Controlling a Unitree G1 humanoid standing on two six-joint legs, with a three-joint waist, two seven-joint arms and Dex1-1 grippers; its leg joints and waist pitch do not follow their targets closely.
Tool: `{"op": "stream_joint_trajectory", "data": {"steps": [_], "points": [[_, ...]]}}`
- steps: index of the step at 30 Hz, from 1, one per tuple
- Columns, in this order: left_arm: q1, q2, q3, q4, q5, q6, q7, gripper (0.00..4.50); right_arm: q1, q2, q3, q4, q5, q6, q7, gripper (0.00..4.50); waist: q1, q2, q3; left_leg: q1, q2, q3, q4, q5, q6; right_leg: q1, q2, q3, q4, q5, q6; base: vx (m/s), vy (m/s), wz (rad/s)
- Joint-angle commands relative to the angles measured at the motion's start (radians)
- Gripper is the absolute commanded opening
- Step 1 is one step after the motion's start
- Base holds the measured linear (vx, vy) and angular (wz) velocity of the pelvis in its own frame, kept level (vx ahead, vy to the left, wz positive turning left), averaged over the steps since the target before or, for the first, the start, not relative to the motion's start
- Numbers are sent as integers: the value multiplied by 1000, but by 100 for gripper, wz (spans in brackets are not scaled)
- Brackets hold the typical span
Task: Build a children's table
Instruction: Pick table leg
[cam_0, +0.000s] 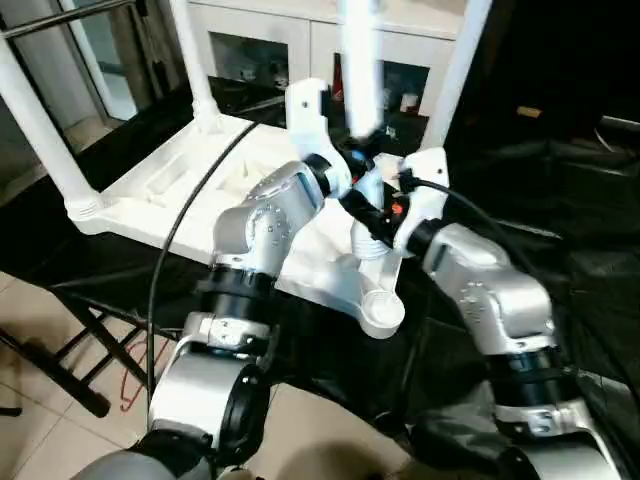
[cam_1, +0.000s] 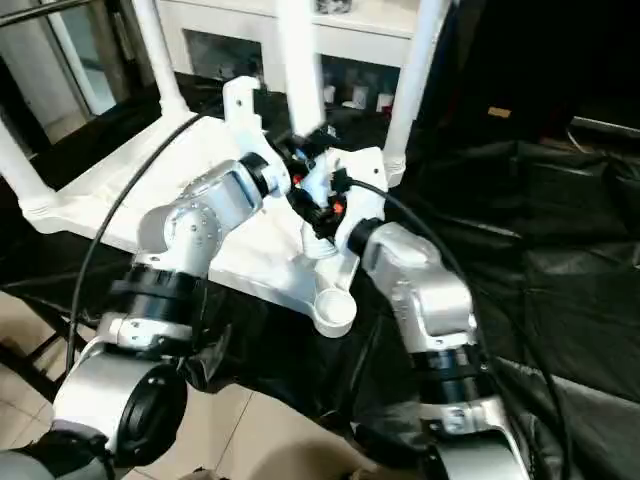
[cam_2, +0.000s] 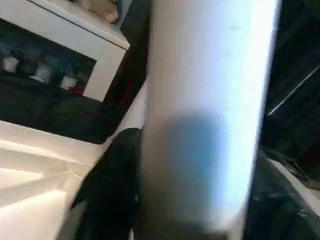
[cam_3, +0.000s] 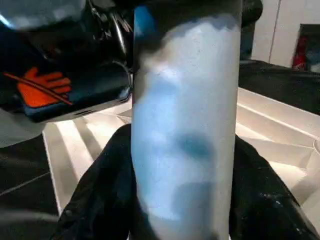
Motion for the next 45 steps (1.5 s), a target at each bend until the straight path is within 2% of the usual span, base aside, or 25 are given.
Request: {"op": "stream_joint_trajectory", "data": {"steps": [1, 6, 7, 12, 13, 14, 16, 19, 20, 21, 22, 23, 25, 26, 27, 29, 34, 37, 39, 45], "points": [[-16, 31, 49, 22, 35, -47, 75, 249, -13, 4, 16, -45, 7, -34, 17, 189, 3, -14, -80, 2, 8, 2, -64, -76, 58, 73, -42, 44, -60, -182, -170, 0, 0, 0], [-25, 33, 53, 39, 44, -75, 115, 249, -9, 12, 14, -42, -4, -37, 10, 189, 3, -13, -79, 3, 8, 3, -65, -86, 61, 72, -42, 44, -62, -187, -175, 0, 0, 0], [-26, 33, 53, 41, 44, -77, 115, 223, -9, 12, 14, -42, -4, -37, 10, 189, 3, -14, -79, 3, 8, 3, -64, -86, 61, 72, -42, 44, -62, -188, -173, 0, 0, 0], [-17, 34, 42, 22, 26, -86, 53, 205, -6, 1, 29, -46, -19, -50, 33, 189, 4, -13, -80, 3, 8, 3, -64, -79, 60, 73, -43, 44, -61, -185, -173, 0, 0, 0], [-15, 34, 40, 18, 23, -86, 42, 192, -5, 1, 29, -48, -14, -50, 42, 245, 4, -13, -80, 3, 8, 3, -64, -79, 63, 72, -43, 44, -61, -182, -174, 0, 0, 0], [-13, 36, 33, 13, 18, -88, 24, 192, -2, -1, 26, -53, -2, -42, 59, 259, 4, -14, -80, 2, 7, 3, -63, -78, 66, 73, -43, 44, -60, -176, -178, 0, 0, 0], [-8, 48, 15, 6, 11, -87, -22, 189, -1, -15, 6, -57, 36, -2, 95, 265, 1, -14, -79, -1, 6, 2, -65, -83, 75, 78, -42, 43, -60, -171, -173, 0, 0, 0], [-4, 63, -6, 0, 11, -84, -71, 186, -3, -37, -12, -60, 64, 35, 126, 295, 3, -12, -80, 6, 9, 2, -64, -81, 82, 74, -42, 44, -59, -169, -183, 0, 0, 0], [1, 89, -35, -14, 9, -74, -151, 186, 4, -102, -12, -79, 94, 75, 212, 300, 5, -12, -80, 7, 8, 3, -64, -84, 83, 74, -41, 44, -59, -165, -193, 0, 0, 0], [1, 89, -35, -14, 9, -74, -151, 186, 4, -102, -12, -79, 94, 75, 212, 303, 9, -11, -81, 9, 11, 2, -64, -83, 83, 75, -41, 44, -58, -162, -194, 0, 0, 0], [3, 99, -44, -22, 1, -65, -191, 186, 9, -133, -11, -87, 109, 96, 250, 308, 11, -12, -80, 11, 11, 6, -62, -79, 84, 69, -41, 47, -57, -148, -203, 0, 0, 0], [7, 123, -60, -46, -33, -27, -297, 186, 14, -190, -25, -87, 139, 146, 312, 311, 15, -14, -81, 7, 13, 4, -63, -68, 85, 75, -43, 47, -51, -132, -209, 0, 0, 0], [8, 129, -64, -53, -45, -14, -325, 186, 14, -203, -30, -84, 147, 160, 325, 313, 21, -15, -81, 8, 13, 4, -62, -59, 90, 75, -45, 48, -50, -127, -214, 0, 0, 0], [12, 143, -68, -67, -82, 29, -391, 186, 10, -216, -61, -83, 192, 208, 345, 313, 25, -15, -81, 9, 12, 7, -61, -67, 86, 74, -46, 49, -50, -138, -222, 0, 0, 0], [13, 145, -69, -69, -88, 36, -402, 186, 9, -218, -66, -84, 201, 216, 349, 313, 27, -16, -81, 8, 11, 7, -61, -70, 87, 74, -46, 49, -50, -139, -225, 0, 0, 0], [28, 163, -80, -100, -139, 95, -492, 186, 15, -244, -83, -105, 259, 261, 398, 313, 30, -18, -79, 8, 12, 7, -63, -85, 78, 75, -48, 47, -52, -170, -222, 0, 0, 0], [72, 183, -113, -198, -223, 172, -630, 186, 28, -276, -81, -138, 321, 306, 464, 313, 30, -18, -76, 7, 14, 7, -65, -107, 60, 72, -47, 47, -57, -222, -205, 0, 0, 0], [80, 183, -119, -222, -240, 188, -661, 186, 34, -281, -68, -145, 320, 317, 475, 313, 30, -19, -74, 8, 13, 7, -66, -117, 49, 69, -47, 47, -64, -271, -179, 0, 0, 0], [81, 180, -118, -229, -242, 192, -668, 186, 37, -279, -62, -149, 322, 329, 479, 284, 30, -19, -72, 8, 11, 6, -67, -128, 39, 68, -46, 45, -70, -316, -155, 0, 0, 0], [80, 180, -111, -240, -254, 208, -671, 186, 42, -284, -34, -140, 313, 341, 461, 236, 30, -21, -74, 7, 10, 5, -67, -122, 28, 68, -44, 45, -72, -329, -132, 0, 0, 0]]}}
